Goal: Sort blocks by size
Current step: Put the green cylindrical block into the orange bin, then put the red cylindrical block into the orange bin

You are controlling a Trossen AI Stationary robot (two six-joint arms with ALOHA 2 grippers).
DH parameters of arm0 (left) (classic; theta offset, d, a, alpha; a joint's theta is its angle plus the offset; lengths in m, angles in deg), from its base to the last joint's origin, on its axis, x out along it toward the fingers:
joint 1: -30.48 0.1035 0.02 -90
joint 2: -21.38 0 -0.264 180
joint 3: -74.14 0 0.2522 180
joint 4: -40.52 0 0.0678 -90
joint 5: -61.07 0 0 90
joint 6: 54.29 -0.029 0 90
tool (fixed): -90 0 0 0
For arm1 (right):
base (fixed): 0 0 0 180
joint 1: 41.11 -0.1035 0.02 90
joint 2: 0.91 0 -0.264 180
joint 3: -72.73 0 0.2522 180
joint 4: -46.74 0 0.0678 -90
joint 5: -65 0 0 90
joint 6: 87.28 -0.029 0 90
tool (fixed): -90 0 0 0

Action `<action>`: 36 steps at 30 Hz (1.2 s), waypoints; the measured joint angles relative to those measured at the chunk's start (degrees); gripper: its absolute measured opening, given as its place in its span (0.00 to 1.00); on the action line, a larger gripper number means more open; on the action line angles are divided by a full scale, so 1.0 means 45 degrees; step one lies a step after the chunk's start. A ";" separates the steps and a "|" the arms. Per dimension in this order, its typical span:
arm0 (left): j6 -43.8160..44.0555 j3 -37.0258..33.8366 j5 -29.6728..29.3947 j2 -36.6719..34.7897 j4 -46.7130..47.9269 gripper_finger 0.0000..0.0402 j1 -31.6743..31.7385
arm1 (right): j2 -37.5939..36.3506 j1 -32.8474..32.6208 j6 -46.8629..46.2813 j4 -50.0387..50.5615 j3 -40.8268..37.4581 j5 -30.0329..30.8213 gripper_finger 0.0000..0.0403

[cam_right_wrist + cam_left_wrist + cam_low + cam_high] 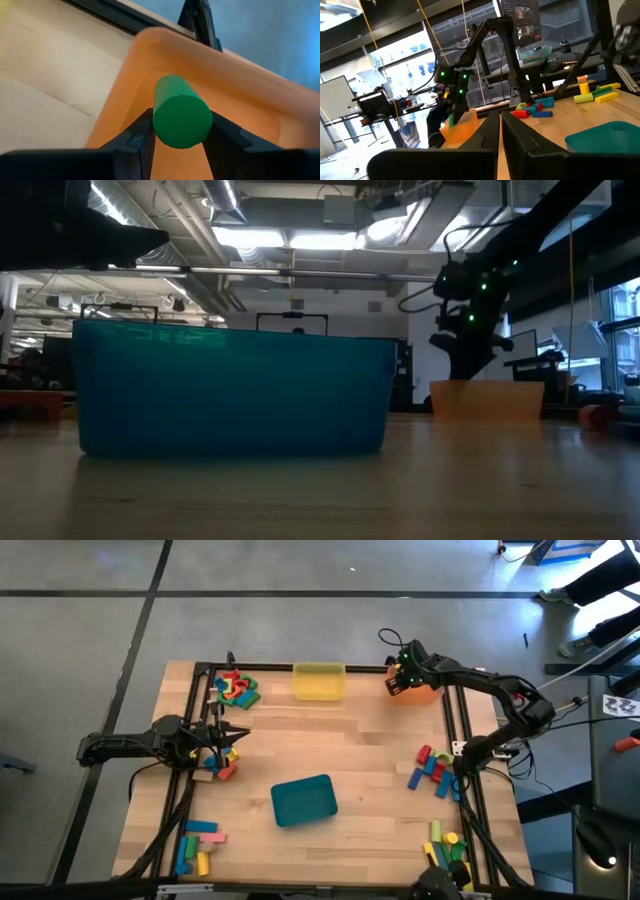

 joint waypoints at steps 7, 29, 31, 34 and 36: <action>0.0003 0.0000 0.0000 0.0000 -0.0157 0.01 0.0000 | 0.0670 -0.0029 0.0147 -0.0016 0.0000 0.0017 0.43; 0.0499 0.0000 0.0000 -0.0005 -0.0253 0.01 -0.0005 | -0.2932 -0.2558 -0.1095 0.6925 0.2181 0.0085 0.62; 0.0441 0.0000 0.0000 0.0000 -0.0282 0.01 -0.0005 | -0.3453 -0.3260 -0.2093 0.8040 0.2181 0.0077 0.62; 0.0441 0.0000 0.0000 -0.0002 -0.0298 0.01 -0.0005 | -0.4017 -0.4449 -0.3825 0.9520 0.2181 0.0006 0.62; 0.0441 0.0000 0.0001 -0.0004 -0.0294 0.01 -0.0005 | -0.4240 -0.5256 -0.4774 1.0293 0.2181 -0.0034 0.62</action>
